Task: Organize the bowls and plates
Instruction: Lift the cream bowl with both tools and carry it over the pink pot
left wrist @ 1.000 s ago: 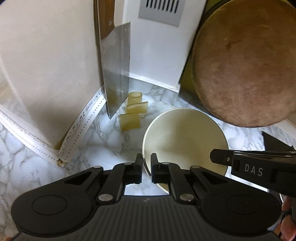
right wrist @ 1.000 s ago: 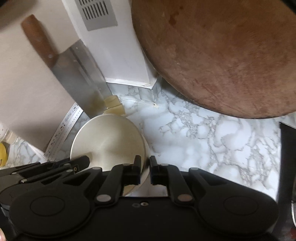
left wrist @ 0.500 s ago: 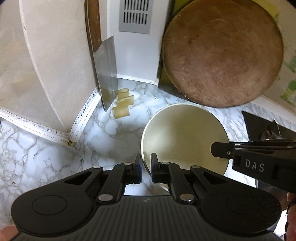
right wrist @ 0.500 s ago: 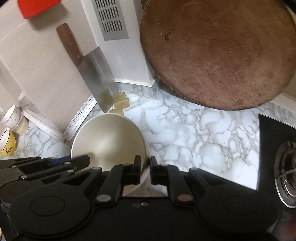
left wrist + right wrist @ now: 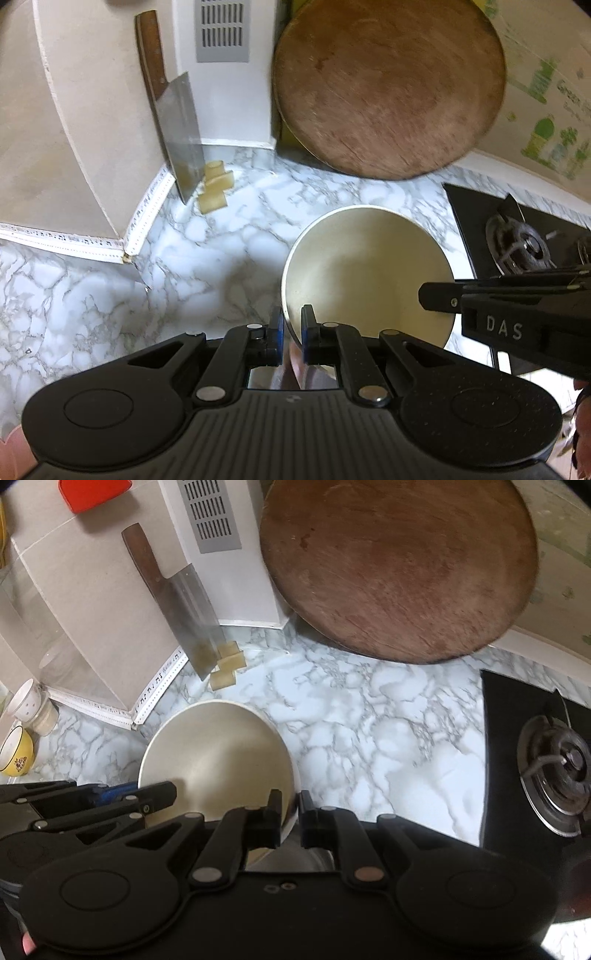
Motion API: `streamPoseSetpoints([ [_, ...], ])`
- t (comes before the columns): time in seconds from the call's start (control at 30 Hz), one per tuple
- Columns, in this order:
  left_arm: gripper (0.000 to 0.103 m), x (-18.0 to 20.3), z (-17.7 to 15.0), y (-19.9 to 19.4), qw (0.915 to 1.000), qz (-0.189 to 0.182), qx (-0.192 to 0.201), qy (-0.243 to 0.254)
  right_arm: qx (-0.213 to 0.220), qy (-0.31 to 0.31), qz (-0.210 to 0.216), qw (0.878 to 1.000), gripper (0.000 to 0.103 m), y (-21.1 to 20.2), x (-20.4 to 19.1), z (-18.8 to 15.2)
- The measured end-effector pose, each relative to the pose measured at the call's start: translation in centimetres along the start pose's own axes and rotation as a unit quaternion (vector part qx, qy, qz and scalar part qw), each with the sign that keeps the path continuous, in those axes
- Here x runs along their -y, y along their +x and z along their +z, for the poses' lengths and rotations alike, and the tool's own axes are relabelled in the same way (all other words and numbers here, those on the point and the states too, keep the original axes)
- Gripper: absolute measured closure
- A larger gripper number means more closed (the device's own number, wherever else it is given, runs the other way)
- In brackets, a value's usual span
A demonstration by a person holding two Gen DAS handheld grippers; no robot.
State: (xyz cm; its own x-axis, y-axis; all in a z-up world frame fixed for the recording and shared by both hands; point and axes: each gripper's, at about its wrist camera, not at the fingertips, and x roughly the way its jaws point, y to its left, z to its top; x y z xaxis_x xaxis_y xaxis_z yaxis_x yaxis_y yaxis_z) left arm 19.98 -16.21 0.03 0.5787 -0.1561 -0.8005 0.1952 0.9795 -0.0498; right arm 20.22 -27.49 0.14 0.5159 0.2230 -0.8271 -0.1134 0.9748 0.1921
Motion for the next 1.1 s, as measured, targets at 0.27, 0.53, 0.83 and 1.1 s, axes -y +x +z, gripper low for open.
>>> streamPoseSetpoints([
  [0.27, 0.095, 1.5, -1.9, 0.7, 0.9995, -0.013, -0.021, 0.020, -0.011, 0.023, -0.005, 1.000, 0.093, -0.5, 1.5, -2.4],
  [0.53, 0.095, 2.2, -3.3, 1.7, 0.9979, -0.025, -0.048, 0.036, -0.030, 0.042, -0.002, 0.999, 0.093, -0.3, 2.6, -4.4],
  [0.83, 0.095, 1.9, -4.0, 2.9, 0.9960, -0.019, -0.075, 0.045, -0.058, 0.043, 0.007, 0.997, 0.092, 1.3, 2.6, -5.5],
  [1.1, 0.095, 1.9, -4.3, 3.7, 0.9950, -0.007, -0.084, 0.054, -0.077, 0.028, 0.012, 0.997, 0.092, 2.3, 2.1, -5.8],
])
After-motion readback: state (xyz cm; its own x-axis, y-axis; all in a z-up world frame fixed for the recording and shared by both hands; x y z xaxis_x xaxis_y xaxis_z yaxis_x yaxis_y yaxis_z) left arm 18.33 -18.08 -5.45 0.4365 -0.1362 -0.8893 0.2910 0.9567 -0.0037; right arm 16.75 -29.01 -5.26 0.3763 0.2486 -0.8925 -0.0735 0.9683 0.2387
